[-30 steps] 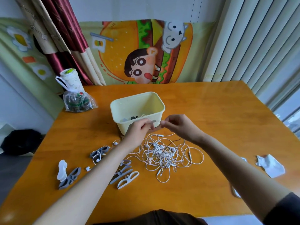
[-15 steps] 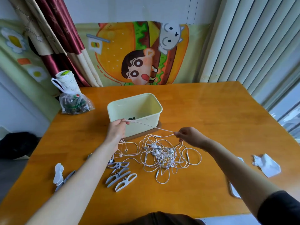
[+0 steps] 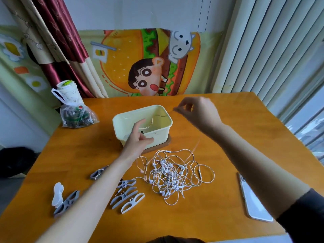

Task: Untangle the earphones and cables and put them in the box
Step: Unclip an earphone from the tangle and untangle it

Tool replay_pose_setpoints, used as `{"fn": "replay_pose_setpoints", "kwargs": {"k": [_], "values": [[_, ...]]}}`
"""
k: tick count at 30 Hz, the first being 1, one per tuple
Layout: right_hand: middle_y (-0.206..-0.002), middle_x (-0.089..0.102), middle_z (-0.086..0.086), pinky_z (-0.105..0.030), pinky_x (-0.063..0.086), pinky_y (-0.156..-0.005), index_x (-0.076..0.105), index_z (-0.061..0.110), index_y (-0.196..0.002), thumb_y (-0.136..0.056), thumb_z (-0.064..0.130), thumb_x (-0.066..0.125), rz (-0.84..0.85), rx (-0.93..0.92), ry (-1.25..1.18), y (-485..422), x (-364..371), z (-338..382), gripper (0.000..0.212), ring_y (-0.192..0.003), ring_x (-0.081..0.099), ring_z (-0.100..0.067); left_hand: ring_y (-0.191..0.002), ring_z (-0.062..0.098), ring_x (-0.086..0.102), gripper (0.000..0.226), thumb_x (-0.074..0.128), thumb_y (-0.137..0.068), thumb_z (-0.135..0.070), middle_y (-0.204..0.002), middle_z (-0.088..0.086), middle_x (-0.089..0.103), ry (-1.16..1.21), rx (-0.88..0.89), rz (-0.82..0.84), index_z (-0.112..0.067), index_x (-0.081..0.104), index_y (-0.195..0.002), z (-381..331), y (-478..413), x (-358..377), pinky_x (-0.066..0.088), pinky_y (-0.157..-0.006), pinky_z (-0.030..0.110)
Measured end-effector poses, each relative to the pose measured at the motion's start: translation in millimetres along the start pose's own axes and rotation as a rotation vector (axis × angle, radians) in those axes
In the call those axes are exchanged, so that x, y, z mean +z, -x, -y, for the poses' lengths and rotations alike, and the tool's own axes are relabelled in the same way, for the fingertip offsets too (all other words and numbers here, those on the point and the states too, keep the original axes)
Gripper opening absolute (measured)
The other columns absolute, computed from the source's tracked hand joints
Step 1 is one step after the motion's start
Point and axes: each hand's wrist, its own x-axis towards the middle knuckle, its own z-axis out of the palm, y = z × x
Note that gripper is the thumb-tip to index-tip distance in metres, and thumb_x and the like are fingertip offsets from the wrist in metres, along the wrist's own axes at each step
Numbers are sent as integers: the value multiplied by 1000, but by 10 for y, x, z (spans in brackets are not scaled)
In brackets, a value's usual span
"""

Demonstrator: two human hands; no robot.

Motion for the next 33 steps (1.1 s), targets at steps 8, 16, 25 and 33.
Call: {"fn": "replay_pose_setpoints", "kwargs": {"k": [8, 16, 25, 33], "values": [[-71, 58, 10, -22, 35, -52, 67, 20, -87, -90, 35, 60, 261, -38, -145, 445, 533, -12, 17, -58, 48, -5, -66, 7, 55, 24, 47, -99, -24, -65, -8, 57, -149, 127, 100, -21, 64, -84, 47, 64, 232, 44, -70, 20], [-62, 54, 9, -17, 39, -52, 67, 12, -85, -93, 29, 56, 503, 236, -182, 675, 609, -713, 22, -56, 51, -9, -56, 12, 30, 29, 36, -103, -19, -67, 1, 33, -58, -79, -131, -15, 55, -82, 177, -39, -88, 27, -51, 23], [-57, 52, 1, -18, 47, -54, 64, 15, -74, -95, 20, 53, 398, 480, -249, 708, 591, -1187, 24, -52, 52, -12, -58, 10, 33, 20, 43, -101, -14, -73, 2, 41, 49, -171, -230, -15, 59, -113, 270, -76, -212, 29, -46, 18], [-72, 58, 12, -19, 37, -52, 74, 19, -95, -92, 35, 57, -138, 30, -27, -124, -211, -198, 23, -63, 51, -7, -58, 12, 36, 40, 50, -98, -14, -72, 2, 44, 9, 9, -18, -33, 43, -133, -138, -88, 11, 31, -46, 18]]}}
